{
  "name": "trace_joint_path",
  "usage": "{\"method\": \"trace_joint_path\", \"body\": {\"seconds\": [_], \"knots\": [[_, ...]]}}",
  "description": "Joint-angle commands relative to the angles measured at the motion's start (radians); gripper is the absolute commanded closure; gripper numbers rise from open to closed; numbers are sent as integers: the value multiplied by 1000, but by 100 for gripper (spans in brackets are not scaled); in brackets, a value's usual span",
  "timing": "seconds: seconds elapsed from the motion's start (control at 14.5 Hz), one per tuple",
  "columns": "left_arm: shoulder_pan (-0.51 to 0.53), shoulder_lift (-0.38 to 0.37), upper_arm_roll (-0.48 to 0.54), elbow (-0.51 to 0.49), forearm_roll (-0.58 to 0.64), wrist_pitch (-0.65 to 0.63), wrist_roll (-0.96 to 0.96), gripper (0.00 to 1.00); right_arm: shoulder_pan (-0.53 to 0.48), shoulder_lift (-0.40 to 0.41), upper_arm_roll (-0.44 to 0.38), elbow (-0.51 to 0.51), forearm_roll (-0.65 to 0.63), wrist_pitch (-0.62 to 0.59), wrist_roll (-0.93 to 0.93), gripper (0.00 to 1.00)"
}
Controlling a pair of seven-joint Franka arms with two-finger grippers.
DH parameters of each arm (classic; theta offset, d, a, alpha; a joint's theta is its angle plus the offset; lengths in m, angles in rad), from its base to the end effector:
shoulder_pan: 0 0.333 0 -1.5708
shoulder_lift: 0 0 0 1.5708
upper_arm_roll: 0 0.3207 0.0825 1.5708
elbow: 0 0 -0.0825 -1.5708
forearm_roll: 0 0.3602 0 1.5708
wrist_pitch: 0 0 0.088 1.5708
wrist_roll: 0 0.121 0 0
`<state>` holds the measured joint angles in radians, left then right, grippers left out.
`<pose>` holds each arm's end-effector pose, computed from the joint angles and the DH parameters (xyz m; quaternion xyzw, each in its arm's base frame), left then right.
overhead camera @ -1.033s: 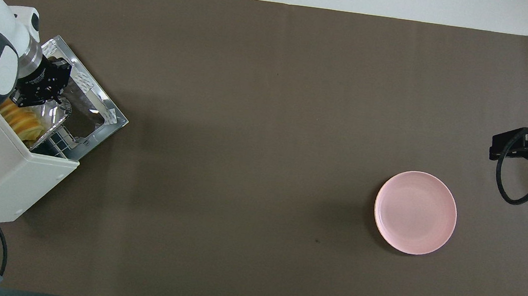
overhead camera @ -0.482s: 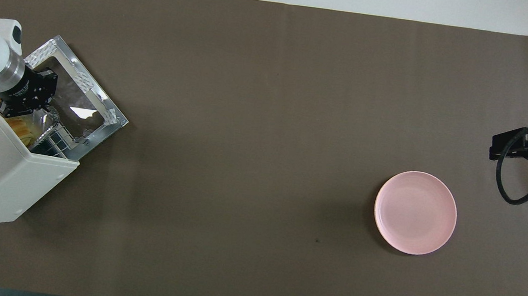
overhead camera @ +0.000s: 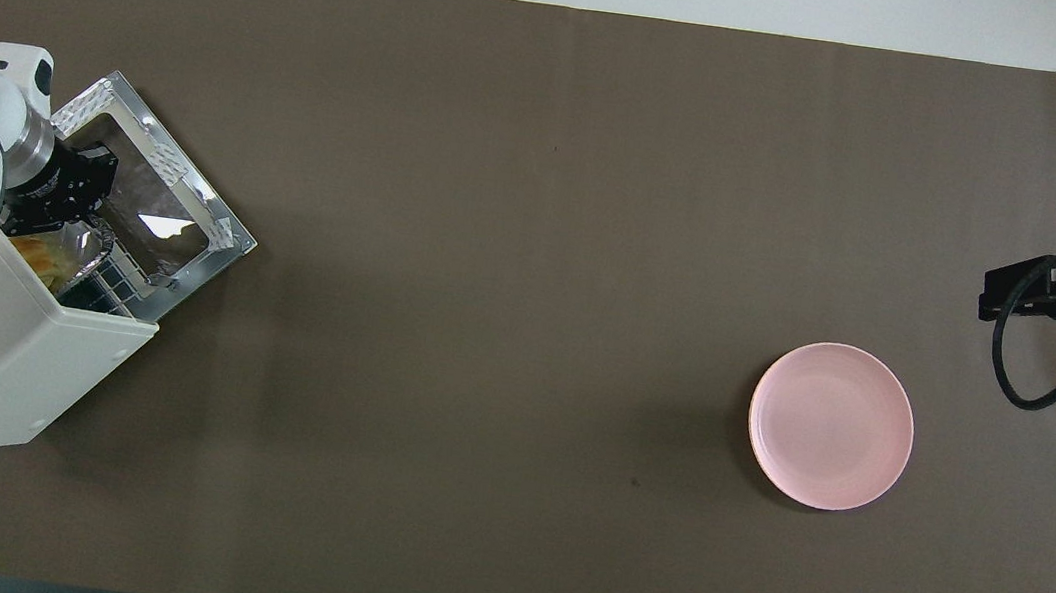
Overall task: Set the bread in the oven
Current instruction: 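Push the foil tray deeper into the oven with the left gripper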
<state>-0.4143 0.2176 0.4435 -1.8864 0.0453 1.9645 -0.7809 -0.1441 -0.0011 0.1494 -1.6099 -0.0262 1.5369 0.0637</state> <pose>0.5710 0.0091 0.3961 -0.9199 -0.3817 0.0308 0.0841 0.5243 -0.0004 0.5956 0.9988 -0.0292 -0.0355 0.0144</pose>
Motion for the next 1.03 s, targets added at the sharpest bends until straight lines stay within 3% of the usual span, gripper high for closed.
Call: {"method": "trace_joint_path", "body": {"seconds": [0.0, 0.21, 0.28, 0.48, 0.62, 0.69, 0.76, 0.96], "knots": [[11, -38, 0, -33, 41, 11, 25, 100, -12, -20, 9, -21, 2, -6, -21, 0], [9, -38, 0, -31, 41, 14, 26, 97, -12, -20, 9, -21, 2, -6, -21, 0], [9, -38, 0, -31, 41, 14, 26, 86, -12, -20, 9, -21, 2, -4, -21, 0], [8, -34, 0, -23, 41, 16, 26, 63, -12, -20, 9, -21, 2, -6, -21, 0], [8, -33, -2, -22, 41, 19, 25, 24, -12, -20, 9, -21, 2, -4, -21, 0], [8, -29, 0, -17, 42, 19, 25, 18, -12, -20, 9, -21, 2, -6, -21, 0], [6, -24, -2, -1, 44, 17, 25, 1, -12, -20, 9, -21, 2, -6, -21, 0], [-7, -14, -3, 18, 47, 28, 26, 0, -12, -20, 9, -21, 2, -4, -21, 0]]}}
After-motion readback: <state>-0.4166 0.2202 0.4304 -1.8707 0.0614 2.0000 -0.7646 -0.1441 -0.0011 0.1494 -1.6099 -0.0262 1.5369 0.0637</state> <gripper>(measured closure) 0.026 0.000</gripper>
